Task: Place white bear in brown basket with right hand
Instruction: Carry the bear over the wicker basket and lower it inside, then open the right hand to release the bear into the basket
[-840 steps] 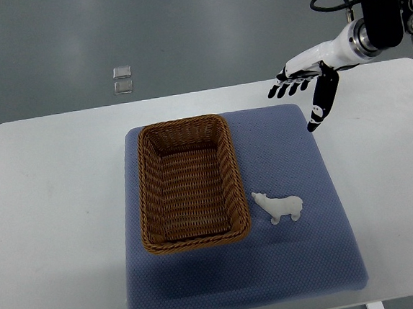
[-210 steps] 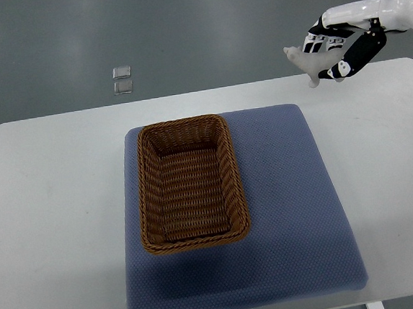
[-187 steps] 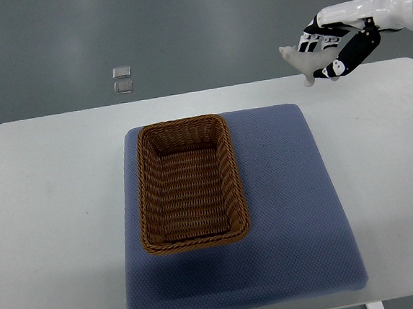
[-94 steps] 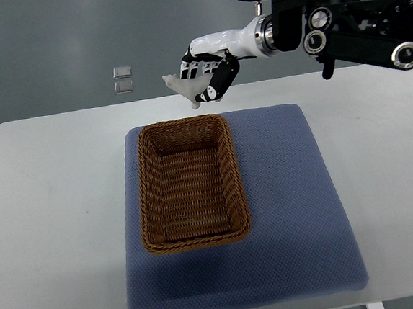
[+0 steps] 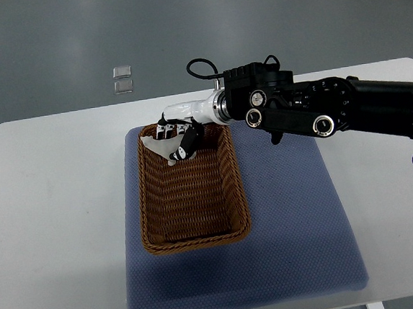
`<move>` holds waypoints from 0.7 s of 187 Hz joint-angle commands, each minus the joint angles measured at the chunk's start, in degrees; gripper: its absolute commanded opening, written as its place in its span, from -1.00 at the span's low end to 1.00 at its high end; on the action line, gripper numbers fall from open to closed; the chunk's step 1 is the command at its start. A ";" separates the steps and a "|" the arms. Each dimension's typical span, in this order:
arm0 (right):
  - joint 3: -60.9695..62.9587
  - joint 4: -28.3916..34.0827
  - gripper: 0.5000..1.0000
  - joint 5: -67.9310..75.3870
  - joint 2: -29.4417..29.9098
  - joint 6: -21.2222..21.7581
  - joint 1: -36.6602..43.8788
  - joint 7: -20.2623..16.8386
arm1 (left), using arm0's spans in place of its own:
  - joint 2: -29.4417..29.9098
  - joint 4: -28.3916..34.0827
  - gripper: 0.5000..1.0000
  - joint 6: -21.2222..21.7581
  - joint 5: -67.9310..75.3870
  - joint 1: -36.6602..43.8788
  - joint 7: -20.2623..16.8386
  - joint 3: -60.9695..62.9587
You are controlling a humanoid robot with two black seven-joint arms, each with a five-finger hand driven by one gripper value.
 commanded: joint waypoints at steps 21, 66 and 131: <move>0.06 -2.25 -1.00 -0.51 2.37 -2.06 -3.15 0.22 | 0.00 0.08 1.00 -0.02 0.04 0.00 0.00 0.00; 0.41 -4.19 -0.97 -1.21 4.04 -3.46 -6.14 0.39 | 0.00 0.08 1.00 -0.02 -0.04 0.00 0.00 0.00; 0.50 -4.80 0.19 -2.26 4.04 -3.38 -8.34 0.39 | 0.00 0.16 1.00 -0.02 -0.04 0.00 0.00 0.00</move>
